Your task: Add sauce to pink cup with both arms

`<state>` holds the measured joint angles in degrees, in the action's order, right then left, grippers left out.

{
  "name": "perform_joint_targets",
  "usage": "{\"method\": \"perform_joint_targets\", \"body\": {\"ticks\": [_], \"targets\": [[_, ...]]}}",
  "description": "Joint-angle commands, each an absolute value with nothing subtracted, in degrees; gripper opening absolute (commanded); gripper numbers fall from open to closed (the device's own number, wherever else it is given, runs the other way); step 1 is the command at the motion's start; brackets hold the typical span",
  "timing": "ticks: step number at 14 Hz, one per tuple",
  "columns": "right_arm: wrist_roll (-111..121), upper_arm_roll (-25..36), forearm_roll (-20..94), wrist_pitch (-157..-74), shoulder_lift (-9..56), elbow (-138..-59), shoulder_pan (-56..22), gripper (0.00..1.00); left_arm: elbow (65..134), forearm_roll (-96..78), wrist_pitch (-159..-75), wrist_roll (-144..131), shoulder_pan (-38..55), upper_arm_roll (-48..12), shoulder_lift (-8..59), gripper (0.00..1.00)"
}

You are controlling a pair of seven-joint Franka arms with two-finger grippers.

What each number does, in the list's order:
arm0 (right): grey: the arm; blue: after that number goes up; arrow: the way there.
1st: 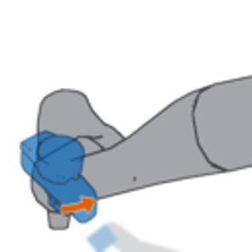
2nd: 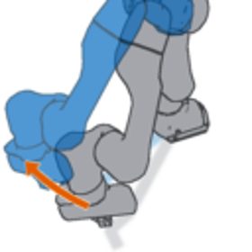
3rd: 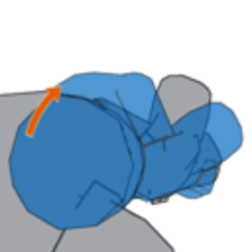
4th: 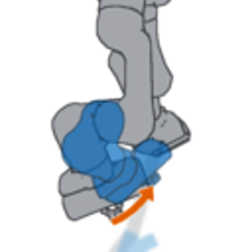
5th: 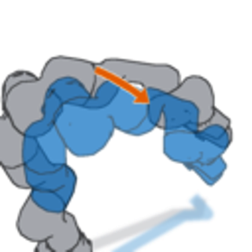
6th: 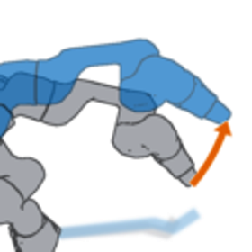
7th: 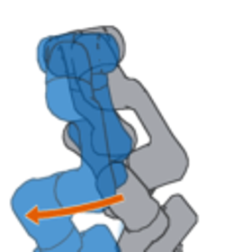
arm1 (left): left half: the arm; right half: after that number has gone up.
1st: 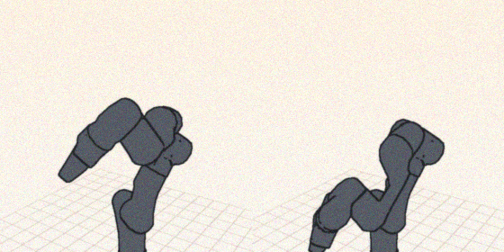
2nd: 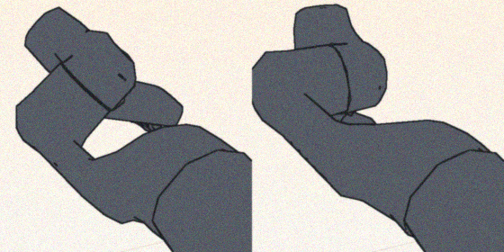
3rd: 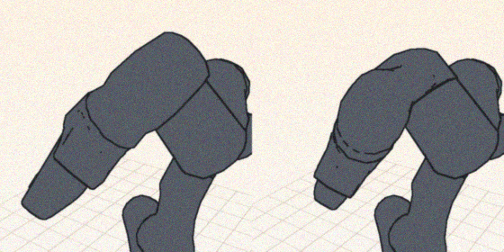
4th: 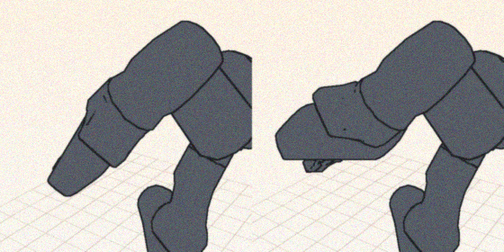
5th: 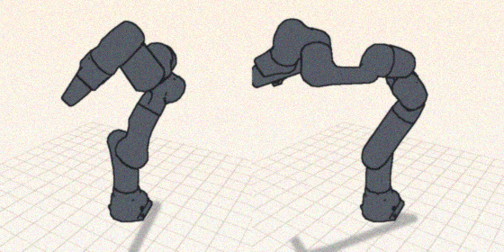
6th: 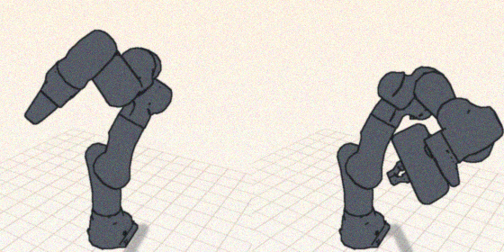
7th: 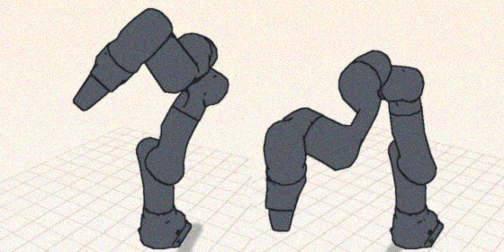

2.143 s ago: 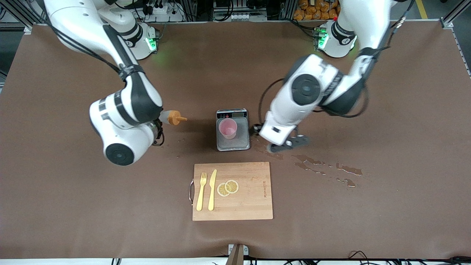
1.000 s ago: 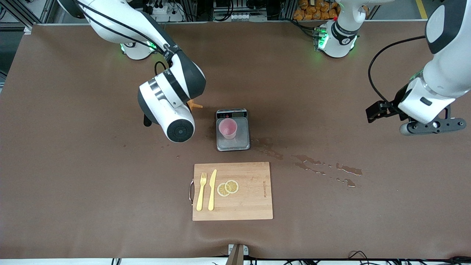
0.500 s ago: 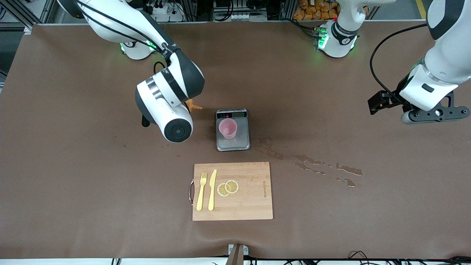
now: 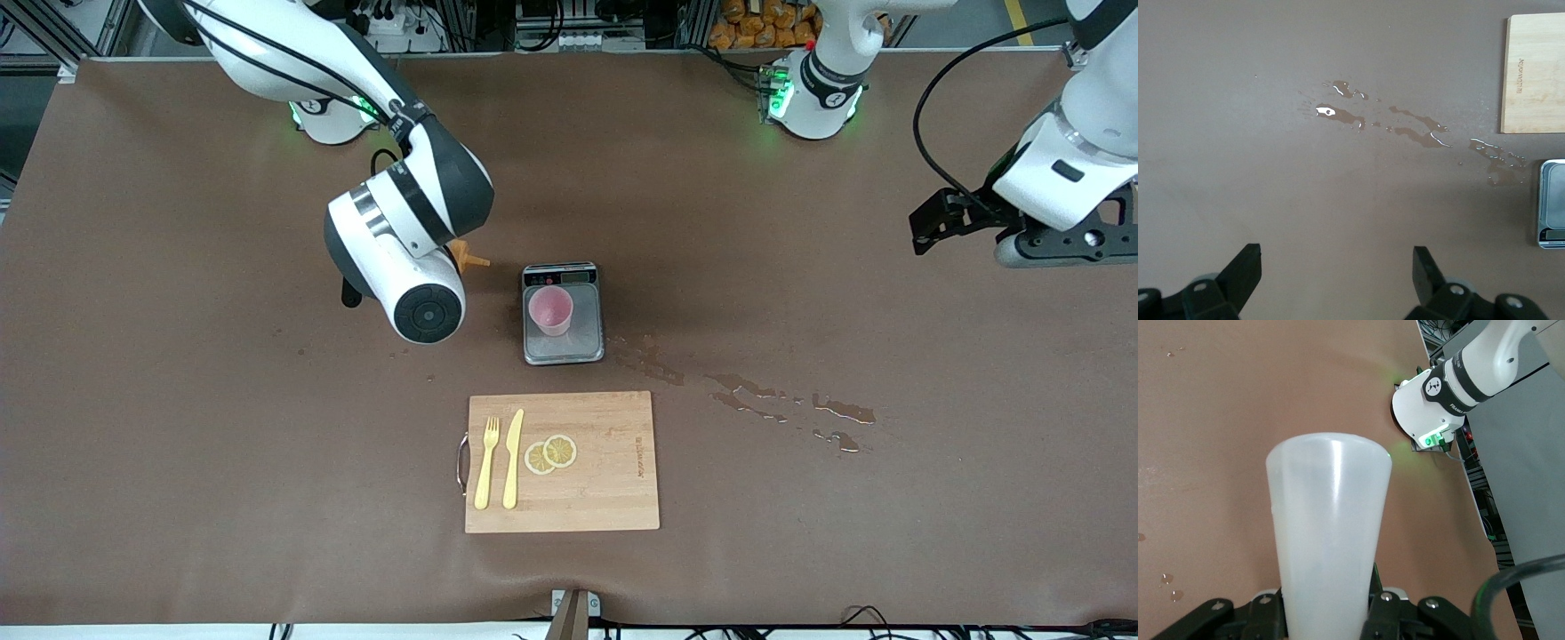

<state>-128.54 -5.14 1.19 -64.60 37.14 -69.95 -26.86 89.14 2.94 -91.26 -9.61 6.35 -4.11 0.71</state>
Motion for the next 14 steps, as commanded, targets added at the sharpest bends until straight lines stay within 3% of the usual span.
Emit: {"method": "perform_joint_targets", "body": {"ticks": [1, 10, 14], "targets": [[-129.6, -4.9, 0.4, -63.4, 38.0, -67.6, -27.4, 0.39, 90.2, 3.8, -90.8, -7.0, 6.9, -3.3, -1.7, 1.0], [-116.9, -5.5, 9.5, -63.5, 36.8, -67.5, -17.0, 0.41, 90.0, 3.3, -90.5, -5.1, 6.5, -4.0, -1.8, 1.0], [-104.4, -5.4, 16.4, -63.0, 35.2, -67.8, -8.8, 0.41, 90.1, 1.9, -88.4, -2.2, 6.2, -4.0, -2.7, 1.0]]}}
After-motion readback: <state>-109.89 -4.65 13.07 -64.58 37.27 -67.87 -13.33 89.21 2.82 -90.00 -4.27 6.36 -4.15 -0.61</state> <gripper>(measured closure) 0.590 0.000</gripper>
